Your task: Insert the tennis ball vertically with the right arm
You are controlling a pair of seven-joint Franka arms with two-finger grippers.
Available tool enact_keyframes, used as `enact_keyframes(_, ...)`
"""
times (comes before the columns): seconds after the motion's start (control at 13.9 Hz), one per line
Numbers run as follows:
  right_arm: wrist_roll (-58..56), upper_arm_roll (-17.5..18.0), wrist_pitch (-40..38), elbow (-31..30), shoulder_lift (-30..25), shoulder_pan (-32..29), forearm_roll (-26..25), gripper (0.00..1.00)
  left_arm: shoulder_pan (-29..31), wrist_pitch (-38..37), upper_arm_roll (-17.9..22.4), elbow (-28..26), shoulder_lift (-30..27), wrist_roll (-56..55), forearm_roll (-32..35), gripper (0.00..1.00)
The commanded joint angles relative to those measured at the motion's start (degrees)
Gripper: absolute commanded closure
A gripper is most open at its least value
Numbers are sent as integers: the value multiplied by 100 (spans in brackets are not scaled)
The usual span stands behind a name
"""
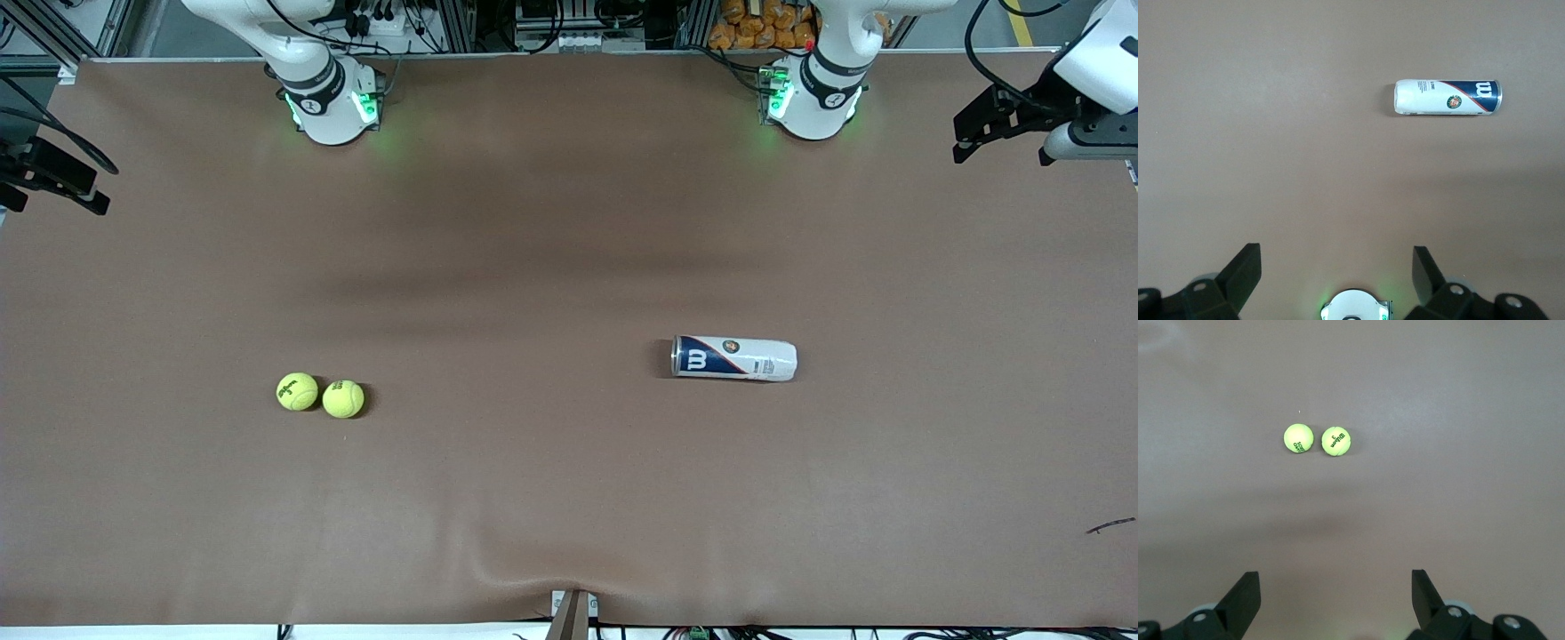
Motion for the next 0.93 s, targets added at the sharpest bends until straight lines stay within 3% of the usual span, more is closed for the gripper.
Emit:
enact_keyframes(0.0, -80, 58, -62, 60, 15, -119, 16, 0, -8, -141, -28, 133, 55, -22, -75, 0)
enact_keyframes(0.86, -80, 58, -53, 60, 7, -128, 33, 0, 0, -114, -11, 230, 81, 39, 13, 0)
